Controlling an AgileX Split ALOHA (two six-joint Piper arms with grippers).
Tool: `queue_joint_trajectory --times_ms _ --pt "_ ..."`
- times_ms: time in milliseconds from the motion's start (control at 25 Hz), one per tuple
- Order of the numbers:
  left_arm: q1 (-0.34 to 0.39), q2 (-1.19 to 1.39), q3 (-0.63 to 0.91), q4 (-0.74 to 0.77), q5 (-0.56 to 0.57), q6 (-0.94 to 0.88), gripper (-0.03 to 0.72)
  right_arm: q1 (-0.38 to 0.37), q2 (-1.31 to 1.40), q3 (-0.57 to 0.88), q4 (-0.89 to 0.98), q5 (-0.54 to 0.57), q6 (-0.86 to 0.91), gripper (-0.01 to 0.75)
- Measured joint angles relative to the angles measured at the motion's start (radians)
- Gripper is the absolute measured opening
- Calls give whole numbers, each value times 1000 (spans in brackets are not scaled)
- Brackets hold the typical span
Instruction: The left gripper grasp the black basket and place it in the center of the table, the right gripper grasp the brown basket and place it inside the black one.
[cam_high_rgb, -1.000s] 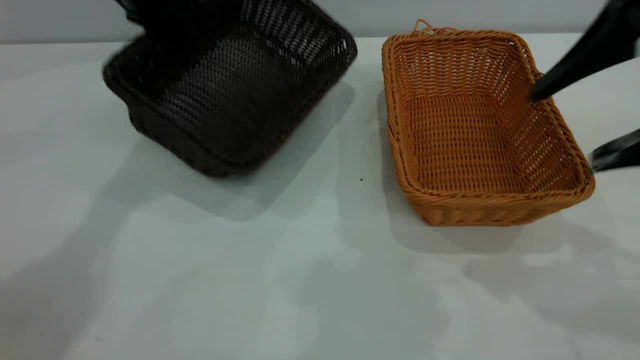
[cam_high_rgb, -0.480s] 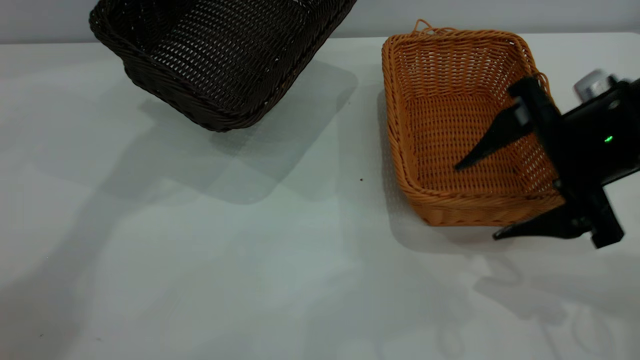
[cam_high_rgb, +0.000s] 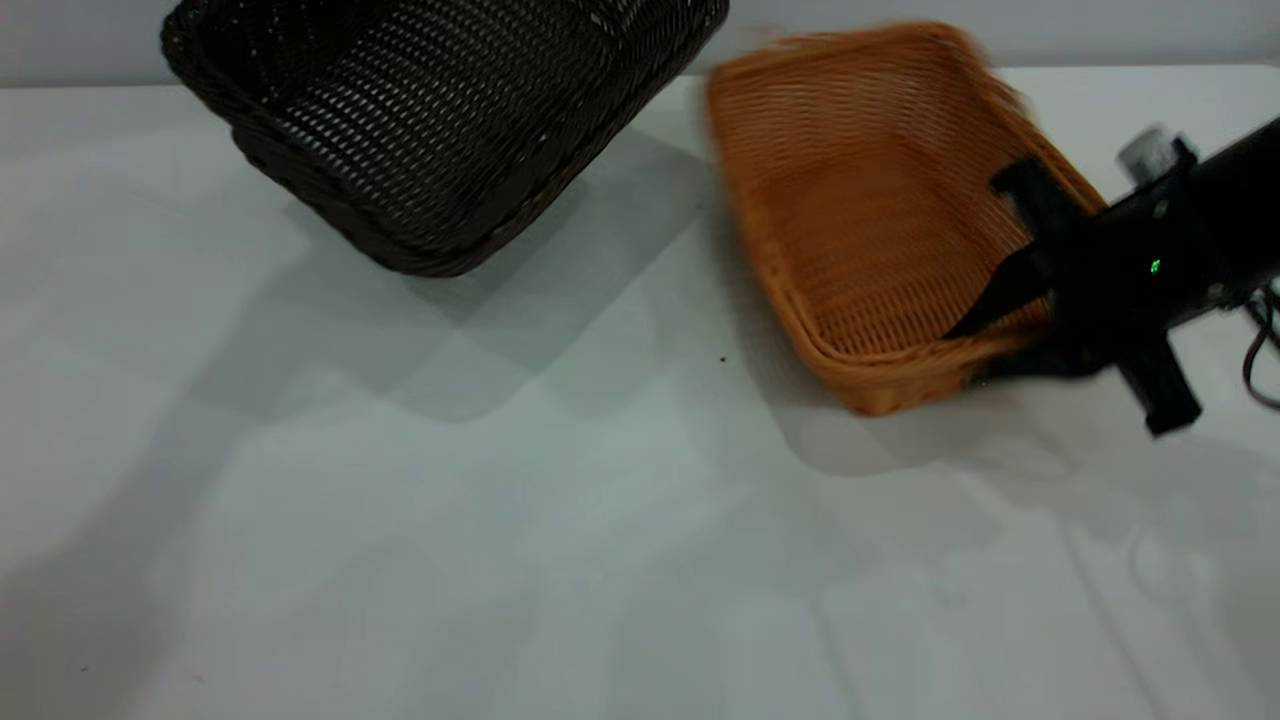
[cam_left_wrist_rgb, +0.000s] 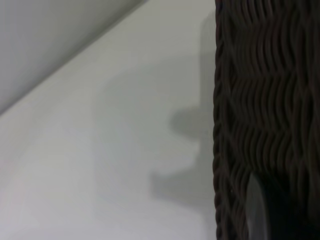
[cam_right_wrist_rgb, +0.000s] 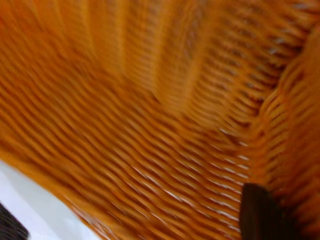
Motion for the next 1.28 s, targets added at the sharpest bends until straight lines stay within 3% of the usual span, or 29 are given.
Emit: queue_joint_trajectory --times_ms 240,400,600,920,1000,1280 --pt "-27 -1 -1 -5 72 359 71 -219 -51 -65 -35 54 -159 66" --pt "-87 6 0 -131 142 661 71 -340 -87 -135 -71 200 -188 66" --pt "-169 50 0 -354 183 973 71 -401 -97 -187 -153 376 -196 66" --pt "-244 144 0 -474 192 1037 92 -448 -97 -207 -179 427 -200 66" --pt "-253 152 0 -490 192 1038 134 -449 -97 -207 -189 442 -200 66" --pt "-253 143 -6 -502 153 986 426 -449 -97 -208 -194 526 -197 66"
